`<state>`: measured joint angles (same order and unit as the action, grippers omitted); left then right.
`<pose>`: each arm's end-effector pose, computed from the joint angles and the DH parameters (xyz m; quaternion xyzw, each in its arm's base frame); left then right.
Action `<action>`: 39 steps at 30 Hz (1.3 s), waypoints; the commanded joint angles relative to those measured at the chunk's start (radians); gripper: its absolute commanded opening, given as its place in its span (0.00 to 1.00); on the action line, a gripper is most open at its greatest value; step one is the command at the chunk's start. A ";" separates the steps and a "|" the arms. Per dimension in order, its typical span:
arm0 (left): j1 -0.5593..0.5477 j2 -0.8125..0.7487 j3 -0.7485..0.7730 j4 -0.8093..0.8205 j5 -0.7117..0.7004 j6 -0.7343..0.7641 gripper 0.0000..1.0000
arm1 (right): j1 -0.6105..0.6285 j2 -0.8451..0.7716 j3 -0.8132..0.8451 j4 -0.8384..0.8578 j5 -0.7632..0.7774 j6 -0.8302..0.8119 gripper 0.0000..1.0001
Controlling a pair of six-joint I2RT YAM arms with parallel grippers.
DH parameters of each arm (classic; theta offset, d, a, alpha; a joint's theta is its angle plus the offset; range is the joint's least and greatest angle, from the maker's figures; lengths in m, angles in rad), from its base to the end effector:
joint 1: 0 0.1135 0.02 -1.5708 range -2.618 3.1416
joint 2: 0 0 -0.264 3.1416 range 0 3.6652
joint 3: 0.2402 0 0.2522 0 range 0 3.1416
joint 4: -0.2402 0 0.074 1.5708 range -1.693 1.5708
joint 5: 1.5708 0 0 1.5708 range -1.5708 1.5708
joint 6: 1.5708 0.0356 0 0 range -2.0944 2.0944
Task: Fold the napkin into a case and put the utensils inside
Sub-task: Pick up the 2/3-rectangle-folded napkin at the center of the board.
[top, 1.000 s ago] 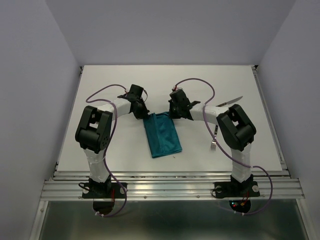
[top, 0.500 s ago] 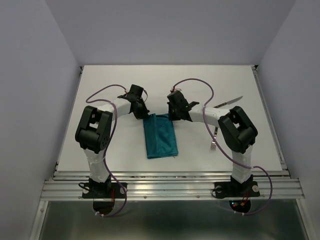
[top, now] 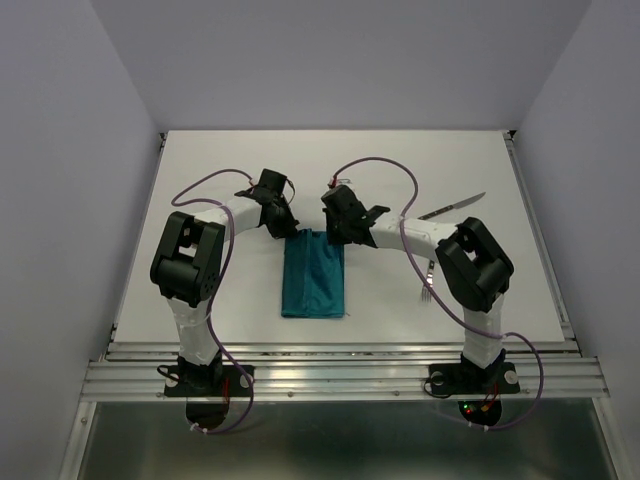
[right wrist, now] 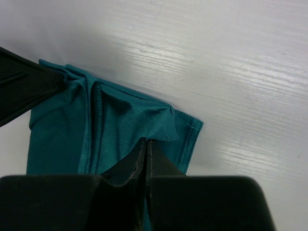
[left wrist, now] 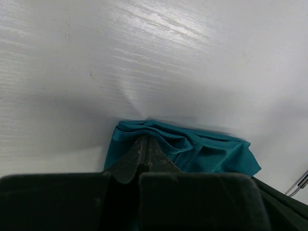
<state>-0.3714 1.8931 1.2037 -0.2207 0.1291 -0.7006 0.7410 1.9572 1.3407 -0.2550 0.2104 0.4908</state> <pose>0.3691 -0.1487 0.1681 -0.1340 0.9346 -0.2178 0.2471 0.3179 0.2808 0.1821 -0.0809 0.9315 0.1163 0.3351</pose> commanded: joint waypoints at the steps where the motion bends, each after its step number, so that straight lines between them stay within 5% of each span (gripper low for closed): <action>1: 0.000 -0.022 -0.027 -0.017 -0.020 0.004 0.00 | 0.021 -0.037 0.069 0.002 0.030 0.012 0.01; 6: 0.002 -0.023 -0.029 -0.019 -0.022 0.004 0.00 | 0.021 -0.040 0.071 -0.003 0.053 0.017 0.01; 10: 0.000 -0.026 -0.030 -0.017 -0.022 0.006 0.00 | 0.021 -0.046 0.042 -0.024 0.121 0.029 0.37; 12: 0.000 -0.025 -0.029 -0.017 -0.020 0.006 0.00 | 0.021 -0.049 0.034 -0.030 0.141 0.034 0.42; 39: 0.000 -0.037 -0.036 -0.020 -0.025 0.007 0.00 | -0.071 0.036 0.006 -0.009 -0.009 0.080 0.43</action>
<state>-0.3714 1.8912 1.1988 -0.2142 0.1303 -0.7010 0.6716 1.9976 1.3582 -0.2901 0.2359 0.5468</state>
